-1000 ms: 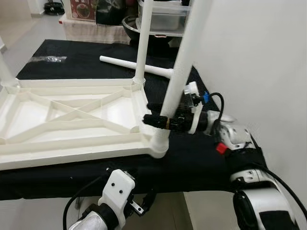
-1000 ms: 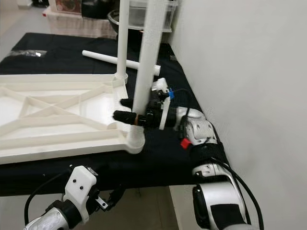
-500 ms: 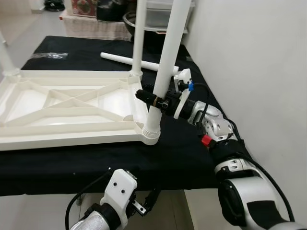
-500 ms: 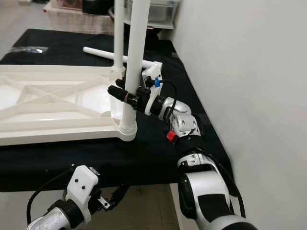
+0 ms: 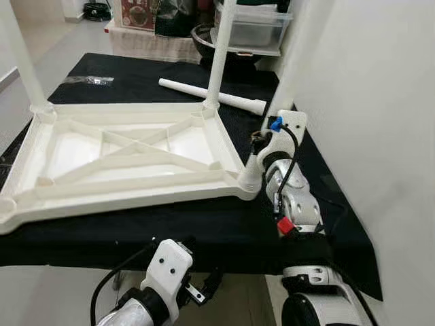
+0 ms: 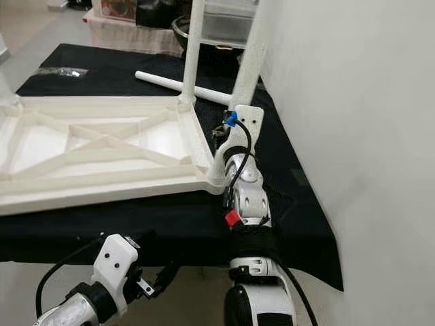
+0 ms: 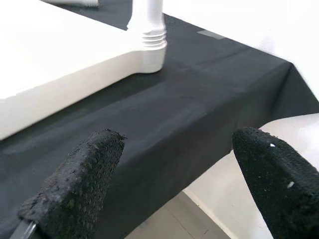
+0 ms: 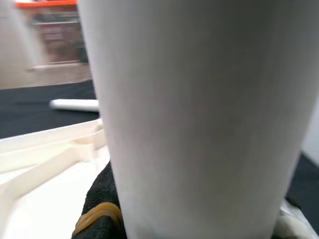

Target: Building children table

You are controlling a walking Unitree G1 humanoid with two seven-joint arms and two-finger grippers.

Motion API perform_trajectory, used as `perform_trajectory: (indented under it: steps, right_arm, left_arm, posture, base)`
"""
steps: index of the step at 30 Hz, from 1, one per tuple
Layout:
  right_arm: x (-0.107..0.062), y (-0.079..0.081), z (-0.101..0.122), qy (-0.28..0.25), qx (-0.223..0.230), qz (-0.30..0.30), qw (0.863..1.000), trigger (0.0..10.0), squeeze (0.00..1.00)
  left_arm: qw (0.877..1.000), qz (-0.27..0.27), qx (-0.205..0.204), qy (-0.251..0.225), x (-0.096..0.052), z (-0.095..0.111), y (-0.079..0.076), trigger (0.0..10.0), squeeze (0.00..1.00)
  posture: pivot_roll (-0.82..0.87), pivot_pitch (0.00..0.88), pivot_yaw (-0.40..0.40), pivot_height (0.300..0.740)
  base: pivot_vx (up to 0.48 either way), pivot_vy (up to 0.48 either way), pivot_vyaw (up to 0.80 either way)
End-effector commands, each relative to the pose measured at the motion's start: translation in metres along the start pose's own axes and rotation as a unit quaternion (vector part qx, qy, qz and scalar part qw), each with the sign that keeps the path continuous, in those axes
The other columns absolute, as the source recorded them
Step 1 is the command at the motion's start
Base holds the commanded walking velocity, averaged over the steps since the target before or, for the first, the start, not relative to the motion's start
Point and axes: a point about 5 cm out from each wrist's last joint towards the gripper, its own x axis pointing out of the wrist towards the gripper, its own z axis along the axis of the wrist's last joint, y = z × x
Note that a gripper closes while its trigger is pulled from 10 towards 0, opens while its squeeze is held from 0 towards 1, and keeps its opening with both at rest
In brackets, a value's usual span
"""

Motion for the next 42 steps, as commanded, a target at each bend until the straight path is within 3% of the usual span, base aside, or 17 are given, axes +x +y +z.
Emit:
perform_trajectory:
  steps: [1, 4, 5, 6, 7, 12, 13, 20, 23, 25, 29, 31, 33, 34, 39, 41, 42]
  right_arm:
    - [-0.005, -0.008, -0.01, 0.02, 0.013, -0.062, 0.998, 0.0, 0.0]
    - [-0.009, 0.006, -0.009, 0.026, 0.025, -0.068, 0.997, 0.0, 0.0]
    - [-0.01, 0.012, -0.008, 0.025, 0.031, -0.061, 0.997, 10.0, 0.0]
    - [-0.01, 0.012, -0.008, 0.025, 0.031, -0.061, 0.997, 10.0, 0.0]
    - [-0.011, 0.017, -0.005, 0.015, 0.035, -0.035, 0.999, 10.0, 1.0]
    - [-0.01, 0.011, 0.007, -0.029, 0.022, -0.016, 0.999, 10.0, 1.0]
    - [-0.006, 0.007, 0.009, -0.037, 0.022, 0.011, 0.999, 10.0, 0.0]
    - [0.005, -0.011, 0.016, -0.044, 0.049, 0.176, 0.982, 10.0, 0.0]
    - [0.005, -0.018, 0.016, -0.019, 0.042, 0.296, 0.954, 10.0, 0.0]
    - [0.0, -0.02, 0.013, 0.027, 0.035, 0.431, 0.901, 10.0, 0.0]
    - [-0.005, -0.019, 0.011, 0.065, 0.048, 0.511, 0.856, 10.0, 0.0]
    - [-0.014, -0.012, 0.007, 0.098, 0.033, 0.61, 0.786, 10.0, 0.0]
    - [-0.017, -0.011, 0.006, 0.107, 0.029, 0.642, 0.759, 10.0, 0.0]
    - [-0.02, -0.001, 0.004, 0.125, 0.025, 0.685, 0.717, 10.0, 0.0]
    - [-0.02, 0.01, 0.005, 0.121, 0.021, 0.715, 0.688, 10.0, 0.0]
    - [-0.019, 0.02, 0.004, 0.117, 0.02, 0.73, 0.673, 9.2, 0.0]
    - [-0.016, 0.025, 0.004, 0.107, 0.03, 0.723, 0.682, 0.0, 0.0]
  left_arm:
    - [1.0, -0.002, -0.006, 0.004, 0.0, -0.002, -0.002, 10.0, 0.0]
    - [1.0, -0.003, -0.005, 0.004, 0.0, -0.002, -0.002, 10.0, 0.0]
    - [1.0, -0.003, -0.005, 0.004, 0.0, -0.002, -0.002, 10.0, 0.0]
    - [1.0, -0.003, -0.005, 0.004, 0.0, -0.002, -0.002, 10.0, 0.0]
    - [1.0, -0.003, -0.006, 0.005, 0.0, -0.002, -0.002, 10.0, 0.0]
    - [1.0, -0.004, -0.007, 0.005, 0.001, -0.002, -0.002, 10.0, 0.0]
    - [1.0, -0.005, -0.007, 0.005, 0.001, -0.002, -0.002, 10.0, 0.0]
    - [1.0, -0.006, -0.007, 0.005, 0.001, -0.003, -0.002, 10.0, 0.0]
    - [1.0, -0.008, -0.007, 0.005, 0.001, -0.003, -0.002, 10.0, 0.0]
    - [1.0, -0.009, -0.008, 0.005, 0.001, -0.003, -0.003, 10.0, 0.0]
    - [1.0, -0.009, -0.007, 0.006, 0.001, -0.004, -0.003, 10.0, 0.0]
    - [1.0, -0.009, -0.006, 0.006, 0.001, -0.004, -0.004, 10.0, 0.0]
    - [1.0, -0.009, -0.005, 0.005, 0.001, -0.004, -0.004, 10.0, 0.0]
    - [1.0, -0.009, -0.006, 0.006, 0.001, -0.004, -0.005, 10.0, 0.0]
    - [1.0, -0.009, -0.007, 0.006, 0.0, -0.004, -0.006, 10.0, 0.0]
    - [1.0, -0.009, -0.008, 0.006, 0.0, -0.004, -0.006, 10.0, 0.0]
    - [1.0, -0.009, -0.009, 0.005, 0.0, -0.003, -0.007, 10.0, 0.0]
  posture:
    - [0.15, 0.103, -0.139, 0.74]
    - [0.15, 0.103, -0.138, 0.74]
    - [0.15, 0.103, -0.139, 0.74]
    - [0.15, 0.103, -0.139, 0.74]
    - [0.15, 0.105, -0.139, 0.74]
    - [0.14, 0.103, -0.137, 0.74]
    - [0.14, 0.103, -0.136, 0.74]
    - [0.14, 0.099, -0.131, 0.74]
    - [0.14, 0.097, -0.132, 0.74]
    - [0.14, 0.089, -0.134, 0.74]
    - [0.15, 0.087, -0.134, 0.74]
    - [0.16, 0.081, -0.14, 0.74]
    - [0.16, 0.081, -0.14, 0.74]
    - [0.17, 0.079, -0.142, 0.74]
    - [0.18, 0.075, -0.146, 0.74]
    - [0.18, 0.077, -0.151, 0.74]
    - [0.18, 0.086, -0.156, 0.74]
  base:
    - [0.0, 0.0, 0.0]
    - [0.0, 0.0, 0.0]
    - [0.0, 0.0, 0.0]
    - [0.0, 0.0, 0.0]
    - [0.0, 0.0, 0.0]
    - [0.0, 0.0, 0.0]
    - [0.0, 0.0, 0.0]
    - [0.0, 0.0, 0.0]
    - [0.0, 0.0, 0.0]
    - [0.0, 0.0, 0.0]
    - [0.0, 0.0, 0.0]
    - [0.0, 0.0, 0.0]
    - [0.0, 0.0, 0.0]
    - [0.0, 0.0, 0.0]
    - [0.0, 0.0, 0.0]
    - [0.0, 0.0, 0.0]
    - [0.0, 0.0, 0.0]
